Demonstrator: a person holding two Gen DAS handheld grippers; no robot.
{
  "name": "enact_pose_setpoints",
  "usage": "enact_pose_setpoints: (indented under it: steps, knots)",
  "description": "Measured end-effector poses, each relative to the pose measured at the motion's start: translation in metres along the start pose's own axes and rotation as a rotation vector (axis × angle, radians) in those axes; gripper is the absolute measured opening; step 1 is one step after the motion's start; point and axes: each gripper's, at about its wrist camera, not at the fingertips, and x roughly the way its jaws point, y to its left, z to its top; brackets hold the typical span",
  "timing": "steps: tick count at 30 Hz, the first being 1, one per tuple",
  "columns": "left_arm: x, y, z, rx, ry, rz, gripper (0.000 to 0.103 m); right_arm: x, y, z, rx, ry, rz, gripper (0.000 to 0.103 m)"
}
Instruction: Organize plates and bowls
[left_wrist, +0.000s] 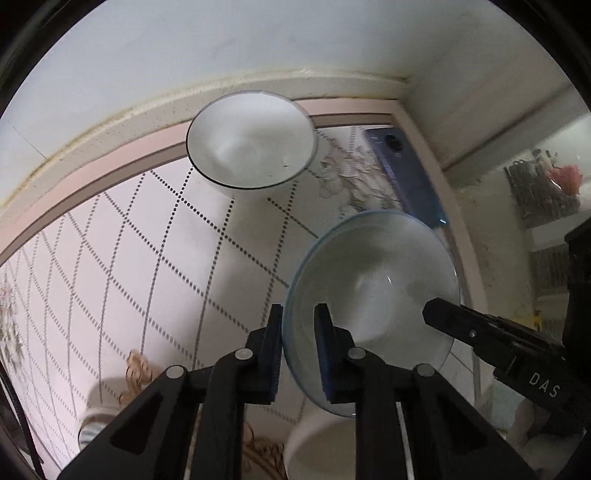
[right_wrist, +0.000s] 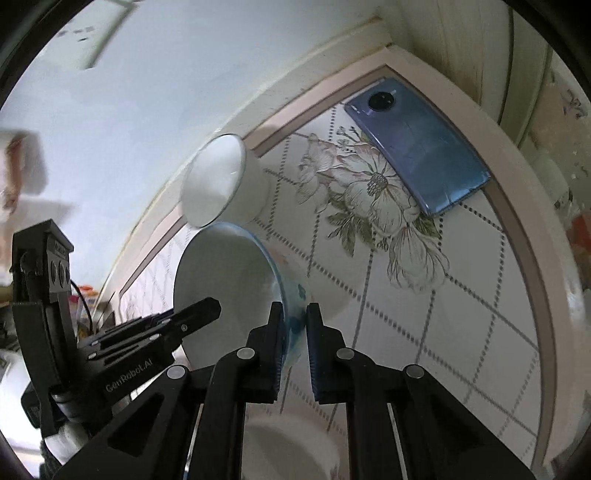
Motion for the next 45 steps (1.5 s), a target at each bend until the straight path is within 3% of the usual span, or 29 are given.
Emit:
enact_pose_setpoints:
  steps: [5, 11, 19, 45]
  knots:
    - [-0.031, -0.014, -0.039, 0.047, -0.002, 0.000, 0.014, -0.041, 0.011, -0.033, -0.042, 0.001, 0.013, 0.014]
    - [-0.035, -0.019, -0.084, 0.079, 0.047, -0.009, 0.014, -0.065, 0.008, -0.079, -0.053, 0.049, 0.014, 0.013]
    - [-0.015, -0.014, -0.121, 0.077, 0.098, 0.023, 0.014, -0.044, -0.008, -0.122, -0.027, 0.143, 0.023, 0.014]
    - [0.020, -0.017, -0.128, 0.100, 0.157, 0.086, 0.014, -0.010, -0.015, -0.130, -0.008, 0.212, -0.008, 0.013]
